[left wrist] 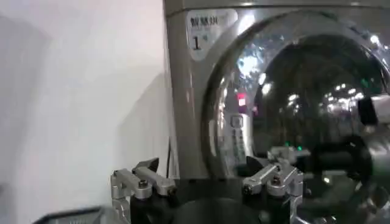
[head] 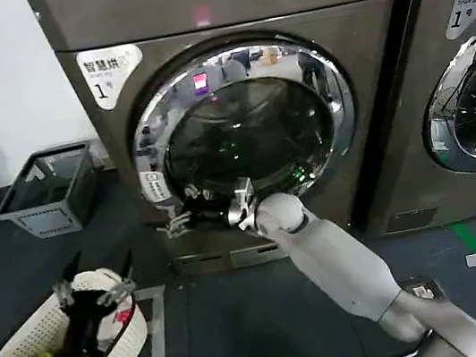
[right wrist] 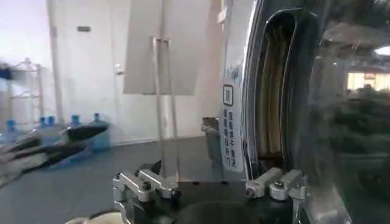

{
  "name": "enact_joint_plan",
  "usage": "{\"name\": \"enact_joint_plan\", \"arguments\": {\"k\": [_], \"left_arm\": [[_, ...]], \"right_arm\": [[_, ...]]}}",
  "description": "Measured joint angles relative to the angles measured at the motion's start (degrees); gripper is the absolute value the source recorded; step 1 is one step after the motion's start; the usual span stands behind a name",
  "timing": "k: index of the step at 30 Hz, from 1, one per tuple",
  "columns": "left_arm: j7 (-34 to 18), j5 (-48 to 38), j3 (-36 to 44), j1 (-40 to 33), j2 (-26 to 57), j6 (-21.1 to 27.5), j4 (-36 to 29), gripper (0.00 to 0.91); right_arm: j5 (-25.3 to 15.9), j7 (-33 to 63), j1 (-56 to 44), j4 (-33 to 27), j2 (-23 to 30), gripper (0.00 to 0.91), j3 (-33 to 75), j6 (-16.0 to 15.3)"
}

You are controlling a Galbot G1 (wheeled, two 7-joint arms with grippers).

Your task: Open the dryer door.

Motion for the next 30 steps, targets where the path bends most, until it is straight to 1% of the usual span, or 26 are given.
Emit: {"name": "enact_joint_plan", "arguments": {"k": [4, 8, 14, 22, 30], "left_arm": [[0.6, -1.4, -0.7, -1.6, 3.0, 0.0, 1.7, 0.907], [0.9, -2.5, -0.8, -3.1, 5.5, 0.1, 3.2, 0.907], [1.0, -4.6, -0.7, -5.3, 8.6, 0.7, 5.6, 0.907], [3.4, -5.7, 1.6, -7.8, 12.8, 0.7, 9.0, 0.907], [5.9, -7.0, 6.6, -10.7, 19.0, -0.1, 12.0, 0.907]], "right_arm": [[2.1, -2.4, 0.1, 2.6, -3.2, 0.907, -1.9, 0.9], [5.4, -7.0, 0.3, 4.6, -6.4, 0.907, -3.1, 2.4], [7.8, -12.6, 0.5, 7.3, -10.7, 0.907, -4.3, 3.9], [10.6, -18.4, 0.7, 10.7, -15.7, 0.907, -5.4, 4.0], [13.0, -24.0, 0.8, 13.4, -20.0, 0.907, -6.1, 4.1]]}}
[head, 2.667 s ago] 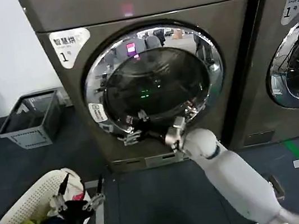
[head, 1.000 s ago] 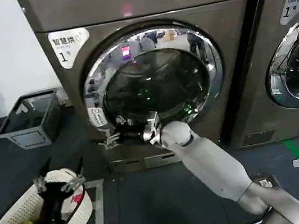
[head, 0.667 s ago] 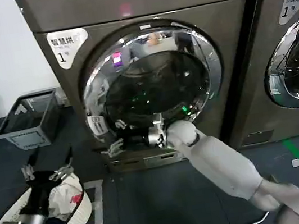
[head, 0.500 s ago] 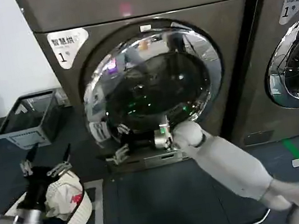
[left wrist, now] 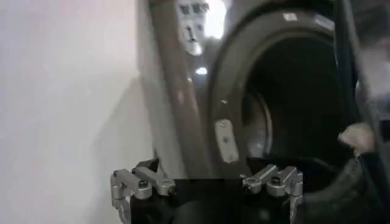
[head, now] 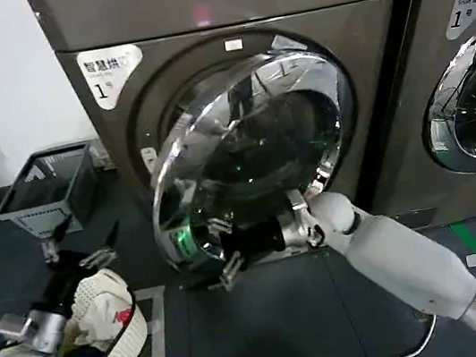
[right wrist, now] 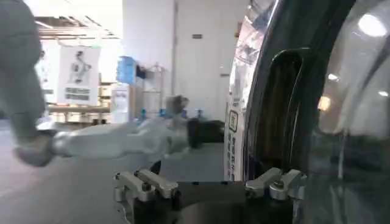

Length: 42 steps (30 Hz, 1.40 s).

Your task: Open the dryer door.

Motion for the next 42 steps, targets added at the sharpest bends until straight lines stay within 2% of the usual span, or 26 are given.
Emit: {"name": "enact_joint_plan", "arguments": {"k": [8, 17, 24, 30, 36, 42], "left_arm": [[4.1, -1.4, 4.5, -3.6, 7.3, -2.9, 3.2, 0.907], [8.8, -0.3, 9.8, -6.7, 13.1, -5.0, 5.3, 0.907], [10.6, 1.4, 15.5, -10.1, 14.8, -5.6, 5.7, 0.907], [11.4, 2.7, 21.7, -14.0, 15.2, -5.9, 5.7, 0.907], [11.8, 3.4, 27.9, -18.4, 15.1, -6.1, 4.7, 0.907], [11.9, 4.7, 33.3, -22.2, 14.3, -6.3, 2.9, 0.907]], "right_arm": [[1.6, -7.8, 0.2, 2.3, -5.1, 0.907, -0.4, 0.5], [1.2, -15.6, -0.9, 4.0, -11.3, 0.907, 0.4, 0.0], [1.0, -16.1, -3.7, 7.1, -16.4, 0.907, 2.6, -0.1], [0.4, -16.2, -10.3, 12.0, -21.7, 0.907, 8.0, 0.3], [0.4, -16.0, -21.3, 17.1, -27.5, 0.907, 16.6, 2.8], [2.3, -16.2, -31.2, 18.4, -33.3, 0.907, 25.1, 7.9]]}}
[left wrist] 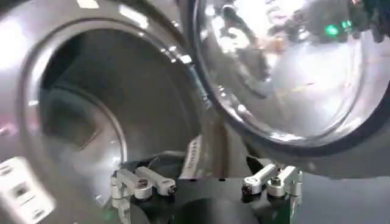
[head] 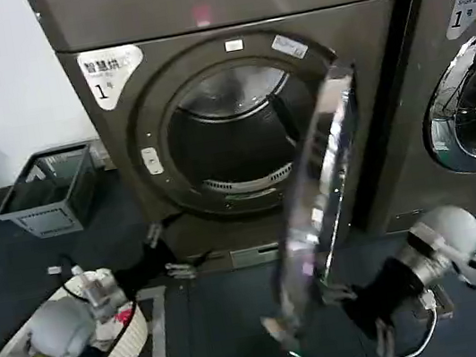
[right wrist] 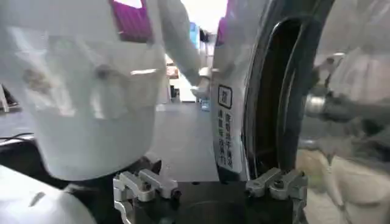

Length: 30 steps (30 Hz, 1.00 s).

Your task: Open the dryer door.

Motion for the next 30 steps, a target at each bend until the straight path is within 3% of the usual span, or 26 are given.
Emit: {"name": "enact_joint_plan", "arguments": {"k": [4, 11, 18, 22, 26, 30], "left_arm": [[0.0, 0.7, 3.1, -2.2, -0.6, -0.1, -1.5, 0.907], [-0.3, 2.4, 8.7, -6.0, -2.2, -0.5, -2.6, 0.907], [-0.6, 3.2, 14.8, -11.3, -5.8, -0.3, -2.2, 0.907], [-0.9, 3.6, 17.9, -14.3, -8.4, -0.3, -1.3, 0.907], [-1.3, 3.8, 21.0, -16.9, -11.7, -0.3, 0.0, 0.907], [-1.5, 4.2, 24.5, -19.8, -15.4, -0.3, 1.7, 0.907]], "right_arm": [[1.5, 1.9, -2.8, -4.1, -3.7, 0.907, 4.5, 4.7], [2.7, 3.2, -4.6, -17.5, -8.3, 0.907, 8.5, 11.0], [1.2, 4.7, -7.5, -34.3, -8.6, 0.907, 12.1, 14.6], [-1.6, 5.2, -12.5, -45.4, -7.3, 0.907, 18.1, 17.5], [-3.7, 7.8, -21.2, -56.3, -5.0, 0.907, 29.7, 17.6], [-4.8, 12.4, -34.1, -61.3, -1.1, 0.907, 44.4, 16.4]]}}
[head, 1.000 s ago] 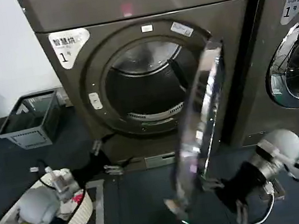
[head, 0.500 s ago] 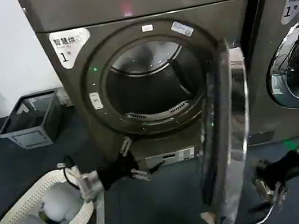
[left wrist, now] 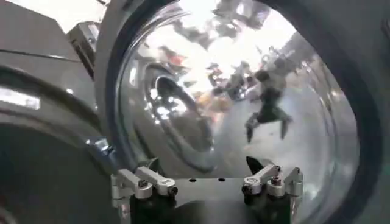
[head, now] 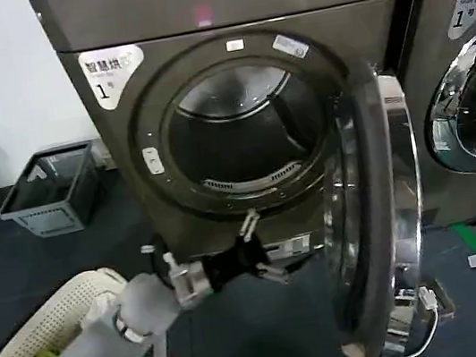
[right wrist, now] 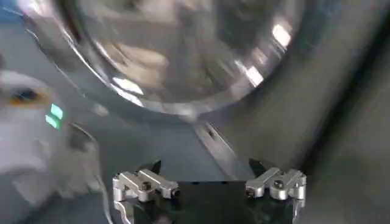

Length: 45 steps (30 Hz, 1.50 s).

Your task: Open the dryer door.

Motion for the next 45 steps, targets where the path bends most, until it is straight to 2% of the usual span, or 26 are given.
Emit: {"name": "enact_joint_plan", "arguments": {"k": [3, 8, 16, 19, 24, 28, 34, 39, 45], "left_arm": [[-0.3, 0.5, 2.9, -2.4, -3.1, -0.1, 1.6, 0.907], [-1.5, 1.9, 7.3, -5.9, -8.1, -0.8, 4.4, 0.907], [-4.6, 6.0, 11.3, -8.9, -14.8, -2.1, 7.2, 0.907], [-6.4, 7.7, 11.9, -9.1, -17.0, -1.7, 8.1, 0.907], [-9.8, 11.9, 12.7, -9.9, -20.8, -2.2, 10.5, 0.907], [-11.0, 14.7, 12.9, -10.6, -24.1, -2.6, 13.4, 0.907], [-11.6, 17.2, 13.3, -11.0, -29.1, -2.5, 17.3, 0.907], [-12.6, 19.3, 13.4, -11.7, -32.9, -2.1, 21.0, 0.907], [-13.9, 23.1, 13.3, -12.8, -38.0, -1.1, 26.1, 0.907]], "right_arm": [[-1.4, 3.8, -9.8, -0.6, 3.5, 0.907, 11.4, -0.7], [-6.3, 11.7, -22.8, -0.1, 9.3, 0.907, 29.2, -2.0], [-15.1, 24.9, -35.2, 0.8, 16.6, 0.907, 47.8, -4.1], [-17.7, 30.2, -38.0, 1.8, 19.1, 0.907, 52.0, -6.0], [-19.4, 36.9, -41.2, 3.7, 23.2, 0.907, 57.7, -8.5], [-24.2, 41.5, -43.3, 5.9, 26.9, 0.907, 61.6, -11.9], [-30.1, 43.2, -45.3, 8.9, 31.6, 0.907, 66.1, -12.7], [-34.1, 44.2, -45.9, 13.4, 36.2, 0.907, 68.3, -14.6], [-36.0, 44.2, -46.3, 19.3, 41.5, 0.907, 69.7, -14.7]]}}
